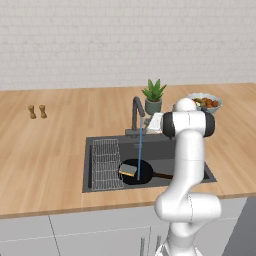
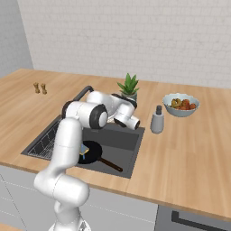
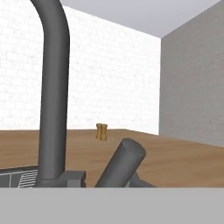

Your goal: Pick the pan and sponge and place them into the sink. Then turn on the water.

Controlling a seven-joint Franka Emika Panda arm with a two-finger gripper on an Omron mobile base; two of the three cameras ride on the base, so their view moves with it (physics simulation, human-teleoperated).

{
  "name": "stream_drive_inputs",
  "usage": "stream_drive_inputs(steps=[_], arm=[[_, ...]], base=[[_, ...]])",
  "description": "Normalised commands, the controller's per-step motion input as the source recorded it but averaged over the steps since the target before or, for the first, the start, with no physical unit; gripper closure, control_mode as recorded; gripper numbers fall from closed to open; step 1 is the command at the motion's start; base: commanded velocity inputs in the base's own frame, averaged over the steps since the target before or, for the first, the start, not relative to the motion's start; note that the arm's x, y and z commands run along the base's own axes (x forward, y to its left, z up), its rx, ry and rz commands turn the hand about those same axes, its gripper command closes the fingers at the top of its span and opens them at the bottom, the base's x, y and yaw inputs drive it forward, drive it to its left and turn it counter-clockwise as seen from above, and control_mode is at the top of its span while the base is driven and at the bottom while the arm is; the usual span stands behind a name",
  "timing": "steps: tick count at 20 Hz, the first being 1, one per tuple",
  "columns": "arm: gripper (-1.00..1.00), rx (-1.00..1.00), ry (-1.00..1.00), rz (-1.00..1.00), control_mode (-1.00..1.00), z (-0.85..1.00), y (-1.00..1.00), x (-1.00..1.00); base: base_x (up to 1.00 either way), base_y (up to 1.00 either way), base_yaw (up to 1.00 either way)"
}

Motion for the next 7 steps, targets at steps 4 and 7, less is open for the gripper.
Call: stream_drive_inputs(steps=[4,7], arm=[[1.0,0.0,-0.02,0.0,-1.0,-0.04,-0.36,-0.15],[1.0,0.0,0.0,0.0,-1.0,0.0,0.0,-0.03]], base=[[0.0,0.0,0.0],[0.0,0.0,0.0]])
